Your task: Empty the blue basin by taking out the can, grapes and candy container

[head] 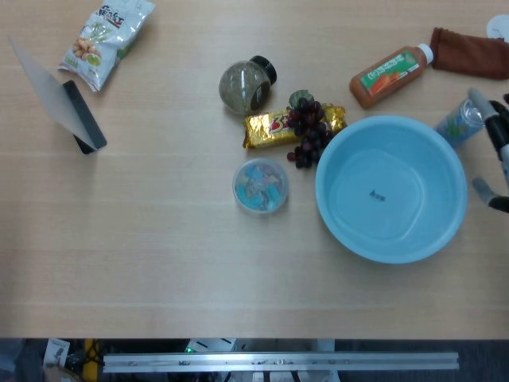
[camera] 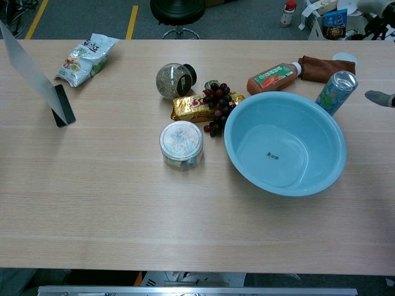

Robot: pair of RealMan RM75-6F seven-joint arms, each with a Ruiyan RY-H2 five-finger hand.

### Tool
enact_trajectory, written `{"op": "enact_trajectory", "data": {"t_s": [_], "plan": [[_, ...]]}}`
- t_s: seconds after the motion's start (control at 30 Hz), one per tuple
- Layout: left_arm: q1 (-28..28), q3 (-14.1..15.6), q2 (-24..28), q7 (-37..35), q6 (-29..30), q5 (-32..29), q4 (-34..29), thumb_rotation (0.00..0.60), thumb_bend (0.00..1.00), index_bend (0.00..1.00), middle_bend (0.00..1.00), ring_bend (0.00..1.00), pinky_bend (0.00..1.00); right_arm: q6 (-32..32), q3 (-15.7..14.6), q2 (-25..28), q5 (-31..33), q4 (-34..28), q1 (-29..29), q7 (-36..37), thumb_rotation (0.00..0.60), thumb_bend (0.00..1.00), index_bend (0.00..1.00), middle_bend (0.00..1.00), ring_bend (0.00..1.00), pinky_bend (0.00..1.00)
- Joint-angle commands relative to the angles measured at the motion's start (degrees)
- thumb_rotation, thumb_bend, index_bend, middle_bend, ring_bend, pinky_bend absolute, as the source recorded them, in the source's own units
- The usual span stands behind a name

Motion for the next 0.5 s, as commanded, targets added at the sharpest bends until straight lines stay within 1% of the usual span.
{"op": "enact_trajectory", "data": {"t_s": [0.03, 0.23, 0.5], "plan": [[-0.14, 0.00, -0.12, 0.07, -0.11, 0.09, -0.08, 0.600, 0.27, 0.29, 0.23, 0.19, 0.17, 3.22, -1.47, 1.43, -3.70, 1.12, -5.24, 1.51, 0.600, 0.19, 0.03, 0.23, 0.13, 0.28], [-0.23, 0.18, -0.34, 0.32, -0.07, 0.58, -0.48, 0.600, 0.27, 0.29, 0.23, 0.19, 0.17, 4.92, -1.38, 2.66, -5.81, 1.13, -11.23, 2.78, 0.600, 0.19, 0.03, 0.23, 0.13, 0.28], [-0.16, 0.57, -0.14, 0.75, -0.06, 1.04, -1.13, 0.600, 0.27, 0.29, 0.23, 0.19, 0.17, 3.21, 0.28, 4.17, -7.47, 2.50, -15.44, 4.77, 0.600, 0.19, 0.03, 0.23, 0.13, 0.28]]}}
